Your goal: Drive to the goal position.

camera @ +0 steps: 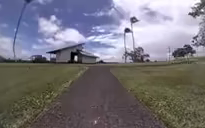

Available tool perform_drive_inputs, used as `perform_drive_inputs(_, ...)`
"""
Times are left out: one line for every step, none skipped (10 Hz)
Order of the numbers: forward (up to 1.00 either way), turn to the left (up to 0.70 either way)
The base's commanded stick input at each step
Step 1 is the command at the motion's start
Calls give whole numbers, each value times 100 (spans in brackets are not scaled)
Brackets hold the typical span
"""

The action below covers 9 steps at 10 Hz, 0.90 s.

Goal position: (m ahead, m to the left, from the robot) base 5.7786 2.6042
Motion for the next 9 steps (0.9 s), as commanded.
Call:
perform_drive_inputs(70,0)
perform_drive_inputs(70,0)
perform_drive_inputs(70,0)
perform_drive_inputs(70,0)
perform_drive_inputs(70,0)
perform_drive_inputs(70,0)
perform_drive_inputs(70,0)
perform_drive_inputs(70,0)
perform_drive_inputs(70,0)
